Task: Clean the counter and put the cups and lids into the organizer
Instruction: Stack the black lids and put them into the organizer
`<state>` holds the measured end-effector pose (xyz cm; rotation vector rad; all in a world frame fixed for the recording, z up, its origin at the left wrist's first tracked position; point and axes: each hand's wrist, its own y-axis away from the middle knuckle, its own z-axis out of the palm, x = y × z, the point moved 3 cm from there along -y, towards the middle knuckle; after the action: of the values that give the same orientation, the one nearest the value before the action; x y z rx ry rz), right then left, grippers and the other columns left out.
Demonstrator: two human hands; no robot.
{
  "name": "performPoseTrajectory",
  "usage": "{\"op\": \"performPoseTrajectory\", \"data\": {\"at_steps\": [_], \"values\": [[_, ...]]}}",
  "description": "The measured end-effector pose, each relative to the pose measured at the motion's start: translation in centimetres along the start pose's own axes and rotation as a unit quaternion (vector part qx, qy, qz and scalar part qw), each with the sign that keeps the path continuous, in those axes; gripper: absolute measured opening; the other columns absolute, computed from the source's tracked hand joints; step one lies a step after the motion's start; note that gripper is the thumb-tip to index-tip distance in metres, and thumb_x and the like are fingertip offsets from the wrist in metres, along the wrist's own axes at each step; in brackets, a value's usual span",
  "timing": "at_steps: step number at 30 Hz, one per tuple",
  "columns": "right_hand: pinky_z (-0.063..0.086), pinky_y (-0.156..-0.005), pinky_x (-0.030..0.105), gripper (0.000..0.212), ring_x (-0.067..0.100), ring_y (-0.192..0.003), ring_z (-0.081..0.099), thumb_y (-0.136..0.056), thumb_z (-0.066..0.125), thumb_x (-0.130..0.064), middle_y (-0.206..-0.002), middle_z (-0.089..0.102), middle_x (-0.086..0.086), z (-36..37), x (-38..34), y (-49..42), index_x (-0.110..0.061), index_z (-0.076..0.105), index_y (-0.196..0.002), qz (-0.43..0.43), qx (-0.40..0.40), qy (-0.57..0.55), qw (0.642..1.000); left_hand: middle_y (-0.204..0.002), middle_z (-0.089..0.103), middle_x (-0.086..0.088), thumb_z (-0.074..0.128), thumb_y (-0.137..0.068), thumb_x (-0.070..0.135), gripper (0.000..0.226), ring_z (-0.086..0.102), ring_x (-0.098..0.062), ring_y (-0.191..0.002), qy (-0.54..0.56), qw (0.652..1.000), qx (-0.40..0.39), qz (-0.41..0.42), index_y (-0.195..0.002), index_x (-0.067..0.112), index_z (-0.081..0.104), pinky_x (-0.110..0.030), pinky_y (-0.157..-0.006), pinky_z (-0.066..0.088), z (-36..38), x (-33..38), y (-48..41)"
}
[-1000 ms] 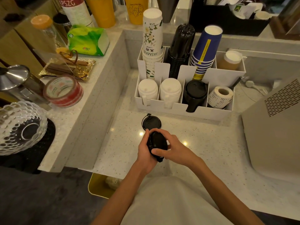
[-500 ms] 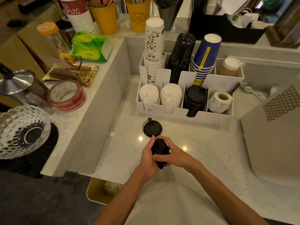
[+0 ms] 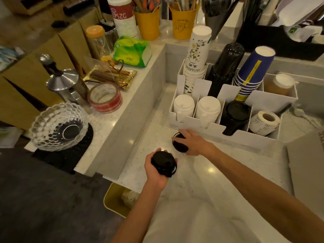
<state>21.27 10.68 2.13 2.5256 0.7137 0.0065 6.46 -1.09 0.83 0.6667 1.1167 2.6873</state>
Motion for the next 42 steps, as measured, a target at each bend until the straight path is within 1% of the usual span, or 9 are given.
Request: {"op": "performPoseTrajectory", "data": {"at_steps": [3, 6, 10, 14, 21, 26, 34, 39, 42], "values": [[0.044, -0.101, 0.043, 0.073, 0.033, -0.134, 0.03, -0.085, 0.069, -0.024, -0.152, 0.026, 0.005, -0.1, -0.1, 0.1, -0.036, 0.031, -0.146, 0.003, 0.014, -0.013, 1.0, -0.099, 0.07, -0.012, 0.069, -0.075, 0.033, 0.028, 0.07, -0.03, -0.078, -0.032, 0.998, 0.023, 0.044, -0.097, 0.017, 0.075, -0.048, -0.08, 0.058, -0.3, 0.5, 0.3], [0.047, -0.095, 0.036, 0.072, 0.027, -0.12, 0.047, -0.078, 0.075, -0.04, -0.133, 0.043, 0.004, -1.2, -0.5, 2.2, -0.033, 0.038, -0.138, 0.069, 0.053, -0.221, 0.971, -0.095, 0.073, -0.003, 0.065, -0.078, 0.046, 0.024, 0.071, -0.02, -0.07, -0.132, 0.984, 0.051, 0.112, -0.091, 0.028, 0.075, -0.035, -0.06, 0.058, 0.1, 1.3, 0.8], [0.058, -0.083, 0.034, 0.071, 0.015, -0.081, 0.073, -0.065, 0.069, -0.07, -0.102, 0.07, 0.001, -1.5, -2.9, 7.0, -0.035, 0.043, -0.121, 0.104, -0.03, -0.488, 0.866, -0.117, 0.066, -0.01, 0.052, -0.088, 0.056, 0.042, 0.065, -0.032, -0.105, -0.24, 0.956, -0.032, 0.169, -0.109, 0.022, 0.067, -0.053, -0.088, 0.055, 2.4, 0.3, 1.7], [0.06, -0.077, 0.032, 0.071, 0.013, -0.071, 0.074, -0.063, 0.066, -0.074, -0.094, 0.07, 0.0, -1.5, -3.5, 9.8, -0.034, 0.042, -0.117, 0.148, -0.016, -0.522, 0.84, -0.126, 0.063, -0.011, 0.052, -0.086, 0.062, 0.055, 0.061, -0.032, -0.117, -0.269, 0.943, -0.116, 0.16, -0.114, 0.017, 0.066, -0.054, -0.099, 0.051, 4.5, -1.7, 2.5], [0.058, -0.061, 0.022, 0.062, 0.01, -0.064, 0.073, -0.073, 0.06, -0.073, -0.097, 0.07, 0.001, -1.9, -2.2, 12.9, -0.03, 0.042, -0.114, 0.202, 0.026, -0.532, 0.822, -0.117, 0.065, -0.009, 0.037, -0.099, 0.038, 0.041, 0.064, -0.027, -0.107, -0.344, 0.896, -0.202, 0.197, -0.114, 0.011, 0.064, -0.046, -0.09, 0.056, 6.1, -4.0, 2.5], [0.062, -0.069, 0.032, 0.072, 0.019, -0.063, 0.074, -0.077, 0.045, -0.079, -0.098, 0.071, 0.011, -1.0, -2.4, 13.8, -0.017, 0.044, -0.112, 0.256, 0.037, -0.617, 0.743, -0.111, 0.065, -0.015, 0.032, -0.103, 0.03, 0.04, 0.064, -0.029, -0.102, -0.385, 0.861, -0.241, 0.228, -0.115, 0.006, 0.062, -0.038, -0.086, 0.057, 7.1, -4.5, 2.4], [0.062, -0.071, 0.034, 0.084, 0.014, -0.058, 0.072, -0.072, 0.038, -0.087, -0.087, 0.073, 0.005, -0.8, -2.5, 13.1, -0.013, 0.045, -0.113, 0.271, 0.028, -0.509, 0.816, -0.107, 0.065, -0.015, 0.041, -0.096, 0.038, 0.039, 0.064, -0.024, -0.098, -0.35, 0.902, -0.206, 0.142, -0.105, 0.009, 0.065, -0.035, -0.083, 0.056, 7.0, -4.4, 2.1], [0.06, -0.067, 0.031, 0.065, 0.013, -0.058, 0.071, -0.088, 0.033, -0.071, -0.078, 0.073, 0.001, -1.3, -2.6, 13.1, -0.013, 0.052, -0.109, 0.246, 0.049, -0.477, 0.842, -0.101, 0.072, -0.009, 0.052, -0.087, 0.046, 0.039, 0.07, -0.021, -0.088, -0.316, 0.935, -0.148, 0.061, -0.1, 0.015, 0.072, -0.034, -0.072, 0.059, 6.9, -3.2, 1.7], [0.055, -0.086, 0.036, 0.05, 0.011, -0.091, 0.066, -0.09, 0.048, -0.061, -0.114, 0.067, -0.005, -1.4, -1.7, 13.7, -0.027, 0.054, -0.126, 0.236, 0.154, -0.426, 0.86, -0.105, 0.074, -0.012, 0.044, -0.095, 0.048, 0.046, 0.07, -0.029, -0.092, -0.211, 0.972, -0.1, -0.031, -0.101, 0.015, 0.075, -0.04, -0.08, 0.058, 6.2, -2.3, 1.1]]}}
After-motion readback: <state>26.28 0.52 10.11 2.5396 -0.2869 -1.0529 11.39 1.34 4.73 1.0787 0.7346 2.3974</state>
